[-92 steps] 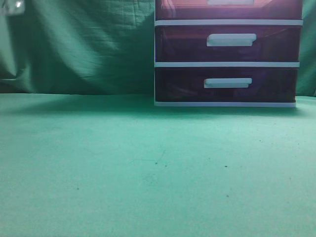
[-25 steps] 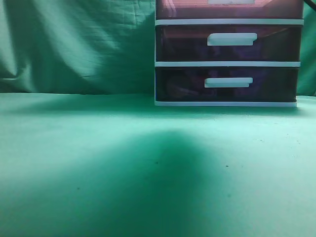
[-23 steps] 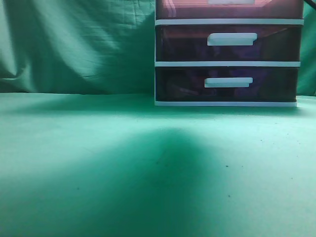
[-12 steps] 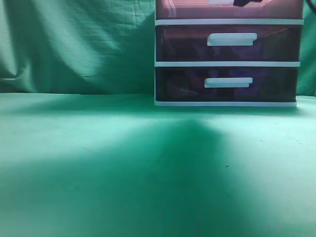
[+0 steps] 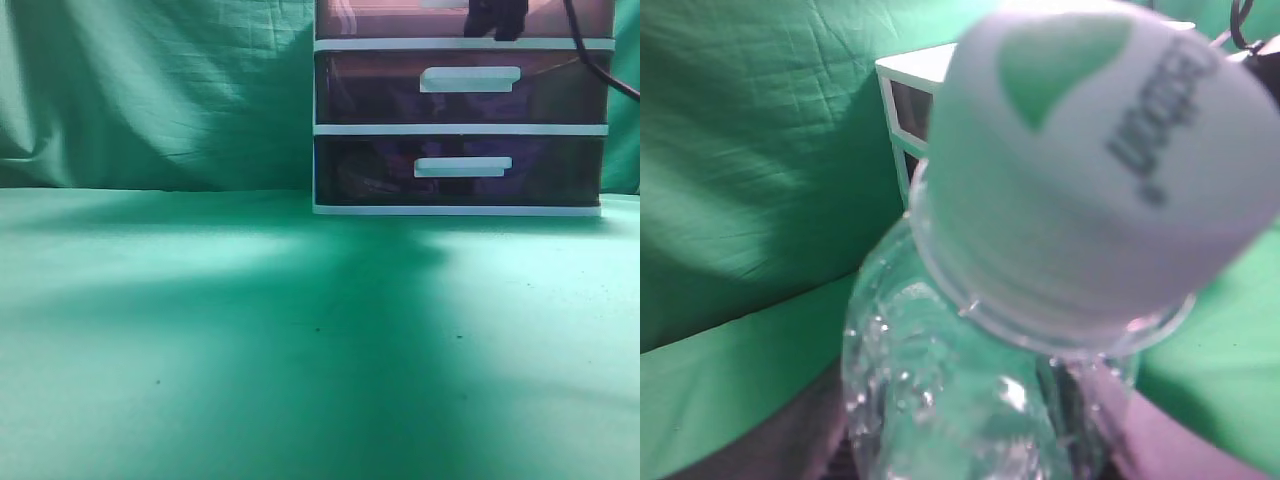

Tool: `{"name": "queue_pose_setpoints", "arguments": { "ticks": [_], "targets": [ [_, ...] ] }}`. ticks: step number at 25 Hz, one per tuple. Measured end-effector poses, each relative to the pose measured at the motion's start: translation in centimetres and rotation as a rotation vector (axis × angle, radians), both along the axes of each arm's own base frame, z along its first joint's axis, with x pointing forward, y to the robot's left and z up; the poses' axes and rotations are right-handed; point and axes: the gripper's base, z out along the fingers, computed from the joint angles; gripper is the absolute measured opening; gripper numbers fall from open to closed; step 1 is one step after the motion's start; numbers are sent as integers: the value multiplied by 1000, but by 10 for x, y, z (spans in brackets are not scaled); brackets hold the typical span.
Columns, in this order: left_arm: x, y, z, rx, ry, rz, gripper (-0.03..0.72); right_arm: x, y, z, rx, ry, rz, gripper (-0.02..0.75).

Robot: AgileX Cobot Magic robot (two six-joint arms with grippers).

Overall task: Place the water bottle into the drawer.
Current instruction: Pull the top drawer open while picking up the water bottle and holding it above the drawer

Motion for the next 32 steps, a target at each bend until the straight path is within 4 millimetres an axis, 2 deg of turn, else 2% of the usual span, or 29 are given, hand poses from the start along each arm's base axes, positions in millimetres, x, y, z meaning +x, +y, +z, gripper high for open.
{"name": "queue_pose_setpoints", "arguments": {
  "ticks": [3, 4, 5, 9, 11, 21, 26, 32],
  "targets": [
    [0, 0, 0, 0, 0, 0, 277, 5, 2, 5, 38, -19, -7, 484],
    [0, 0, 0, 0, 0, 0, 277, 6, 2, 6, 48, -21, -6, 425],
    [0, 0, 0, 0, 0, 0, 277, 7, 3, 4, 56, -17, -6, 426],
    [0, 0, 0, 0, 0, 0, 277, 11, 4, 5, 45, -30, -11, 153],
    [0, 0, 0, 0, 0, 0, 277, 11, 3, 6, 41, -37, -13, 69],
    [2, 3, 1, -1, -10, 43, 277, 5, 2, 6, 79, -31, -19, 78],
    [2, 4, 1, -2, -11, 46, 277, -21, -6, 7, 80, 0, 2, 78],
    [2, 4, 1, -2, -11, 46, 277, -66, -13, 6, 100, 45, 32, 78]
  ]
}}
